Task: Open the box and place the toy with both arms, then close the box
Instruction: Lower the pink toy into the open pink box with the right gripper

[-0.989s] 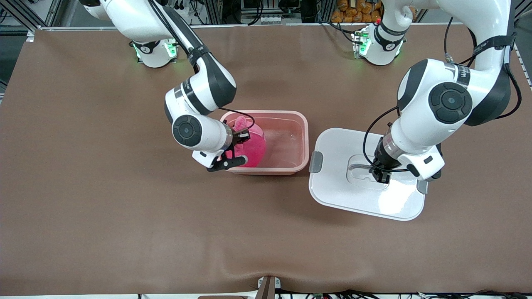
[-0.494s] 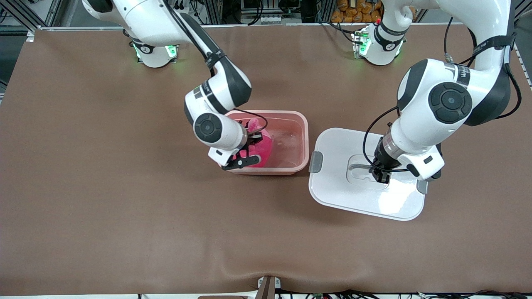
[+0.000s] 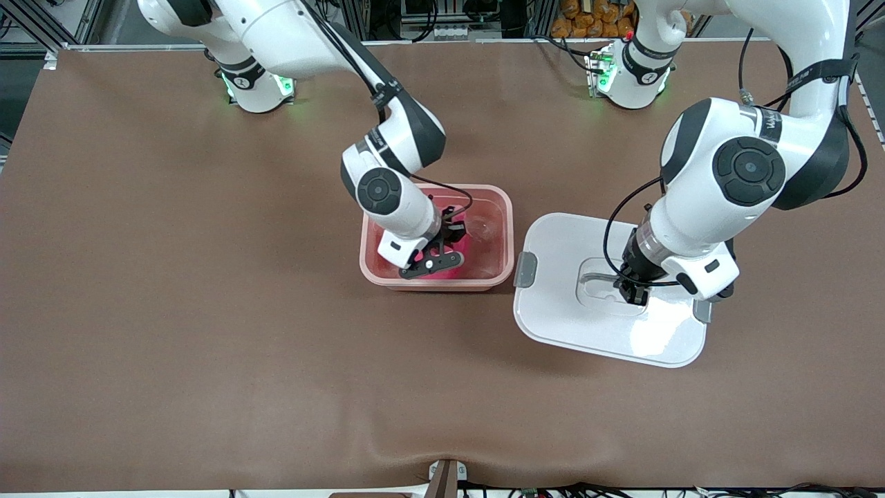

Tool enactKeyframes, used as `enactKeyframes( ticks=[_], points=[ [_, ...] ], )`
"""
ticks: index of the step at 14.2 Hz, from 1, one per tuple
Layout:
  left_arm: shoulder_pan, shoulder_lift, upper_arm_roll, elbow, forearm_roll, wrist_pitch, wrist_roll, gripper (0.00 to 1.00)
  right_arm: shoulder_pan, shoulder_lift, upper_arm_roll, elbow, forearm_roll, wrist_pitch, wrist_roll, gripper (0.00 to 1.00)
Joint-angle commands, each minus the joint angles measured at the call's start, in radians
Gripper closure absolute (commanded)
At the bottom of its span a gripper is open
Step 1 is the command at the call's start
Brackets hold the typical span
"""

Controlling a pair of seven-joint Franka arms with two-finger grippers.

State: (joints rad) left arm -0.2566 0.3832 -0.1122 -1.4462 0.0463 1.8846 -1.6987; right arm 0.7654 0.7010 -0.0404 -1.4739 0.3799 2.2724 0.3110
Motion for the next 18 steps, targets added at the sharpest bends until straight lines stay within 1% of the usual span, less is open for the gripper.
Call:
enactKeyframes(
  ticks=[1, 2, 3, 4, 5, 13, 18],
  points=[
    [0.013, -0.033, -0.011, -0.026, 0.003, -0.012, 0.025, 1.00, 0.041, 0.074, -0.009, 0.027, 0.019, 0.065, 0.008, 1.00],
    [0.013, -0.033, -0.011, -0.026, 0.003, -0.012, 0.025, 1.00, 0.048, 0.080, -0.009, 0.027, 0.017, 0.072, 0.007, 1.00],
    [0.013, -0.035, -0.011, -0.026, 0.003, -0.012, 0.025, 1.00, 0.048, 0.081, -0.009, 0.027, 0.010, 0.072, 0.000, 0.79],
    [0.013, -0.034, -0.011, -0.026, 0.003, -0.012, 0.025, 1.00, 0.048, 0.081, -0.009, 0.027, 0.007, 0.072, -0.001, 0.33],
    [0.013, -0.033, -0.011, -0.026, 0.003, -0.012, 0.025, 1.00, 0.051, 0.078, -0.010, 0.027, 0.004, 0.072, -0.003, 0.00],
    [0.014, -0.035, -0.011, -0.026, 0.003, -0.016, 0.030, 1.00, 0.038, 0.046, -0.013, 0.038, 0.004, 0.067, -0.007, 0.00],
    [0.014, -0.035, -0.011, -0.026, 0.000, -0.025, 0.031, 1.00, 0.026, 0.008, -0.015, 0.053, 0.005, 0.064, -0.010, 0.00]
  ],
)
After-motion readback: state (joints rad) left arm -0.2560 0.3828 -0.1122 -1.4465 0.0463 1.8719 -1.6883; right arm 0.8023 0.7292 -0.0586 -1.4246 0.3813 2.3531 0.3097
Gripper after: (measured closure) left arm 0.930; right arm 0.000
